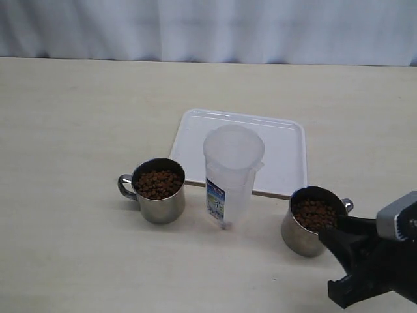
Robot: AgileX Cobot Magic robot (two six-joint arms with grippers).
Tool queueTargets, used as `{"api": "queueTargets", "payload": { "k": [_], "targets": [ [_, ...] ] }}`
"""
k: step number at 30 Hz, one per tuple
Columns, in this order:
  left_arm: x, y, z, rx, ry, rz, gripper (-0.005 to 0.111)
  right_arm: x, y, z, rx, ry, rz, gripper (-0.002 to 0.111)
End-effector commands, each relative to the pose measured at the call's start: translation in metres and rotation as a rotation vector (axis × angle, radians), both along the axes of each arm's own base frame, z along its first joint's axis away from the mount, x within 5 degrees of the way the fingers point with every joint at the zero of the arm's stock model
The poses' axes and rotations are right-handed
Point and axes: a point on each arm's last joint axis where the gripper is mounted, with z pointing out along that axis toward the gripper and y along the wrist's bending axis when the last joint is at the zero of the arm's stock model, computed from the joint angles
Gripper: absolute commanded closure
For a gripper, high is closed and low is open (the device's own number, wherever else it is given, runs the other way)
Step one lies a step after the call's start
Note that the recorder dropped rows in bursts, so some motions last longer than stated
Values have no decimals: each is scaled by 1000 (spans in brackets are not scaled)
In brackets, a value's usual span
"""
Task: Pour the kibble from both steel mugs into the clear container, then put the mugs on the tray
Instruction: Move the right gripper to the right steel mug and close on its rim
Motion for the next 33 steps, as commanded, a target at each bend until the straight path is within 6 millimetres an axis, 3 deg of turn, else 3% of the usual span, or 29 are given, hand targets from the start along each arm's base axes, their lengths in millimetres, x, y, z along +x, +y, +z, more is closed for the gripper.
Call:
{"api": "queueTargets", "payload": {
  "k": [1,4,7,18,33],
  "targets": [
    [0,0,0,-6,-2,-8,107,5,5,-9,-8,36,-1,47],
    [0,0,0,-6,-2,-8,107,8,5,-18,-14,100,-51,27],
    [0,0,0,-6,-2,-8,107,11,6,-22,4,116,-70,20],
    [0,0,0,-6,-2,-8,107,16,10,-30,-16,136,-65,20],
    [0,0,0,-6,-2,-8,107,47,28,-36,-126,110,-32,20]
  ]
}}
